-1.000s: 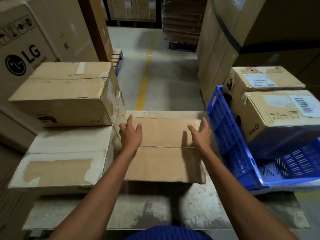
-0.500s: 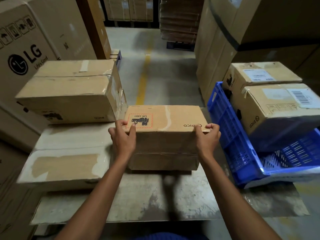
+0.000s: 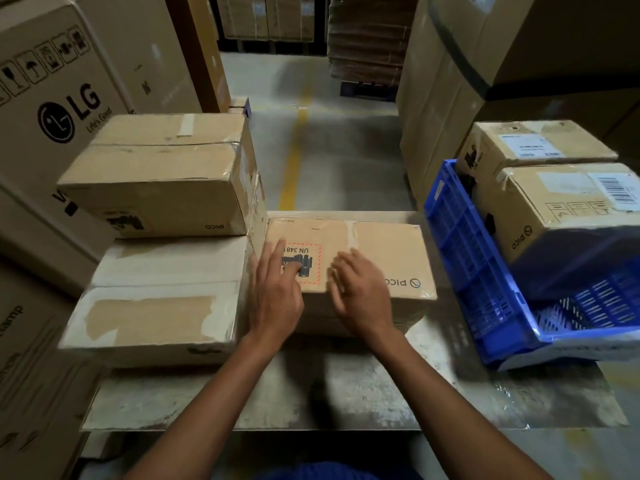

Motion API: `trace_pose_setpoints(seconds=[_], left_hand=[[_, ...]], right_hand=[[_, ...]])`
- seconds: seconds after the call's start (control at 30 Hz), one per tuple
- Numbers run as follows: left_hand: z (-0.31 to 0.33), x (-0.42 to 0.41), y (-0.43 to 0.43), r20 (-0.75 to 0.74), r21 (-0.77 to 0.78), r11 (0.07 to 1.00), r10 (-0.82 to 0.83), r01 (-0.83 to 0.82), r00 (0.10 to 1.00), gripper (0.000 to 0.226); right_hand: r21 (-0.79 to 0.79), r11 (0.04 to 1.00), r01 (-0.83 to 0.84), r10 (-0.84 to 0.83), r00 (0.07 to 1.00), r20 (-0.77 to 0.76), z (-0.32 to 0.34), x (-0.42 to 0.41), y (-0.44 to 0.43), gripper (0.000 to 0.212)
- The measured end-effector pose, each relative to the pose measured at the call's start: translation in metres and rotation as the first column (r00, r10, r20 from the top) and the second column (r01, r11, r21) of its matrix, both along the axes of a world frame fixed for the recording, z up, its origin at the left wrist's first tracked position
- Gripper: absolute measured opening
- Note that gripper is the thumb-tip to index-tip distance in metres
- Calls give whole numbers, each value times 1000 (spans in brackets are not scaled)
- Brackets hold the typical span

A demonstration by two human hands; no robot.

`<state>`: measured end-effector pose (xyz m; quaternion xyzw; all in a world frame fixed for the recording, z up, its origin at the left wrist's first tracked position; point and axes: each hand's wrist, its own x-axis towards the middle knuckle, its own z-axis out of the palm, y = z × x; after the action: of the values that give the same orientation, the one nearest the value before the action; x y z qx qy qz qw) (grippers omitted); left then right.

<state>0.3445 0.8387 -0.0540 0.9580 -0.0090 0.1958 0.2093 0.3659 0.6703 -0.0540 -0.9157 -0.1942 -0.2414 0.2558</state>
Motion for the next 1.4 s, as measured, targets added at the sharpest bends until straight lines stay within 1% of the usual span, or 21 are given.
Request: trace_pose_setpoints(seconds=[0.07, 0.13, 0.17, 0.27, 0.3, 0.37, 0.47, 0.53, 0.6, 0.7, 0.77, 0.83, 0.9, 0.97, 1.0, 1.03, 1.2, 1.27, 1.3, 1.33, 1.4], left_hand=[[3, 6, -3, -14, -10, 995, -100, 100, 995, 32], [7, 8, -6, -35, 17, 992, -124, 125, 992, 42], [8, 9, -6, -38, 43, 991, -122, 123, 992, 42], [20, 17, -4, -62, 159, 981, -106, 114, 992, 37], [24, 23, -3, -77, 185, 976, -104, 116, 992, 34], [32, 38, -2, -115, 184, 974, -111, 131, 987, 27], [30, 54, -1, -204, 115, 985, -104, 129, 974, 38], [25, 56, 0, -242, 116, 987, -82, 113, 967, 44], [24, 56, 0, -243, 138, 984, -76, 112, 967, 43], [33, 58, -5, -236, 178, 979, -59, 103, 970, 38], [40, 60, -14, -294, 243, 968, 17, 58, 956, 39], [43, 60, -26, -361, 262, 964, 63, 36, 930, 45], [42, 60, -41, -401, 185, 976, -31, 114, 916, 52], [38, 61, -58, -411, 111, 963, -181, 246, 893, 57], [36, 61, -65, -409, 110, 949, -226, 294, 884, 57], [33, 61, -70, -405, 119, 941, -245, 316, 881, 58], [32, 74, -70, -420, 111, 948, -229, 300, 878, 56], [33, 76, -69, -368, 83, 951, -247, 296, 897, 53], [32, 73, -68, -284, 63, 948, -284, 313, 916, 47], [30, 69, -66, -155, 50, 933, -346, 357, 925, 37], [23, 59, -62, 98, 78, 886, -464, 458, 881, 22]], right_hand=[[-50, 996, -70, 70, 997, 11, 3, -1, 17, 20], [-105, 994, -24, 24, 1000, -2, 3, 1, 23, 17], [-137, 991, 6, -8, 1000, -16, 3, 1, 24, 16], [-245, 970, 1, -16, 998, -60, 11, 10, 21, 18], [-287, 957, -28, 0, 995, -98, 18, 15, 21, 20], [-351, 932, -88, 17, 980, -200, 32, 30, 23, 26], [-358, 927, -110, 6, 960, -279, 36, 42, 23, 41], [-345, 931, -116, 4, 951, -308, 28, 41, 22, 50], [-336, 932, -134, 11, 939, -344, 24, 40, 22, 58], [-328, 931, -164, 35, 931, -364, 30, 47, 18, 61], [-334, 916, -222, 77, 915, -397, 36, 55, 9, 61], [-402, 887, -228, 48, 910, -412, 38, 60, -5, 61], [-461, 879, -122, -85, 911, -404, 35, 59, -21, 64], [-467, 884, -19, -212, 874, -438, 32, 56, -37, 73], [-469, 883, -7, -237, 856, -459, 29, 54, -43, 75], [-470, 882, -13, -240, 848, -474, 26, 53, -46, 75], [-439, 896, -62, -192, 838, -511, 30, 66, -45, 65], [-423, 902, -90, -165, 833, -528, 35, 70, -50, 64], [-407, 910, -82, -161, 835, -527, 37, 68, -52, 62], [-390, 920, -45, -173, 846, -505, 39, 64, -53, 58], [-359, 928, 102, -244, 893, -377, 35, 47, -52, 41]])
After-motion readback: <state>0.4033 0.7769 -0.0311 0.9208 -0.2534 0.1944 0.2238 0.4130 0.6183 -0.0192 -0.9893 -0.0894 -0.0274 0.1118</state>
